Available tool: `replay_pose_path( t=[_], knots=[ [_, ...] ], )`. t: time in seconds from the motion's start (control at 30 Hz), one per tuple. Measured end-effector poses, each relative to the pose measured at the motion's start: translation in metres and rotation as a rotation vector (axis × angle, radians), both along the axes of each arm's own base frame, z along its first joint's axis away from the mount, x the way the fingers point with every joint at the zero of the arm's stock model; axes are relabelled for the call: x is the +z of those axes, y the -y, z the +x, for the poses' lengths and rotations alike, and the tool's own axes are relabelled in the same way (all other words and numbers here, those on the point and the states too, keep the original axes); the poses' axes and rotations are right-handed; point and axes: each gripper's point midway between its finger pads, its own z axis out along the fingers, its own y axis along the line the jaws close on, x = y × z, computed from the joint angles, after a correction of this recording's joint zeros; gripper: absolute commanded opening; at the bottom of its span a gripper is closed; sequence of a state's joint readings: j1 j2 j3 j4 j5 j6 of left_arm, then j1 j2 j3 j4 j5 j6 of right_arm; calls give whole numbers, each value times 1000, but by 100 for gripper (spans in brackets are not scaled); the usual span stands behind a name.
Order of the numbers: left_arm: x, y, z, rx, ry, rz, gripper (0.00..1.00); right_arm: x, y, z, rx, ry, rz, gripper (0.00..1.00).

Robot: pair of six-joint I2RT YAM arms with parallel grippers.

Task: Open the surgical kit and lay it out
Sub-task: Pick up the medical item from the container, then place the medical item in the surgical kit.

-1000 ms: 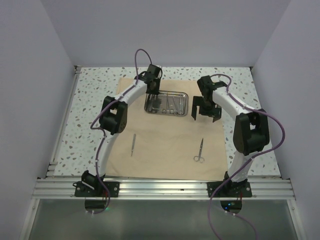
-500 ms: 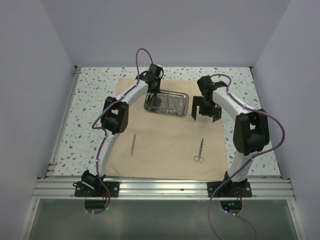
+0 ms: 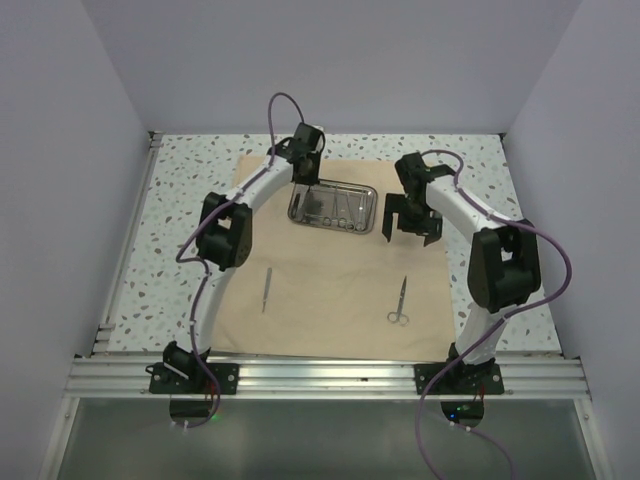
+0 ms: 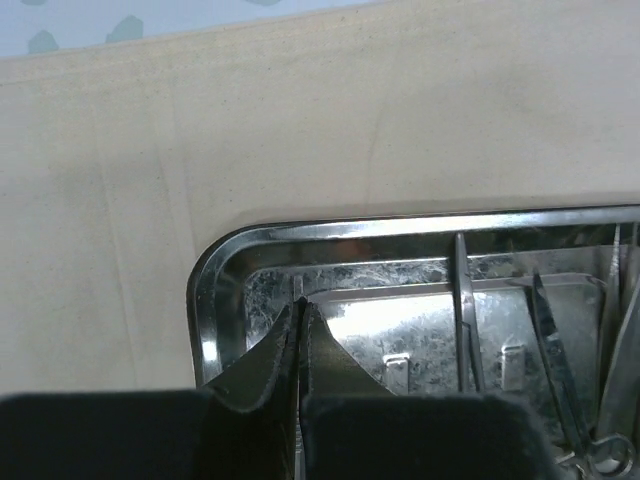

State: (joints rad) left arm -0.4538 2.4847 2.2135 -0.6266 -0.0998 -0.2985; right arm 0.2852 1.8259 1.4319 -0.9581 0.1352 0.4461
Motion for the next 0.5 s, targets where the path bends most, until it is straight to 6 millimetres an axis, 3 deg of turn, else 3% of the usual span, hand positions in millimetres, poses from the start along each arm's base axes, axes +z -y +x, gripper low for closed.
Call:
replay_pose_path(
  t=[0.17, 0.3, 0.4, 0.5],
  knots=[
    [44, -1, -3, 7, 49, -35, 0, 7, 0, -3, -3, 20, 12, 98],
    [73, -7, -18, 17, 69, -53, 0, 13, -2, -2, -2, 38, 27, 98],
    [76, -22, -49, 30, 40, -47, 0, 17, -4, -2, -1, 50, 39, 98],
    [60, -42, -99, 44, -29, -20, 0, 22, -4, -2, 0, 62, 45, 98]
  ],
)
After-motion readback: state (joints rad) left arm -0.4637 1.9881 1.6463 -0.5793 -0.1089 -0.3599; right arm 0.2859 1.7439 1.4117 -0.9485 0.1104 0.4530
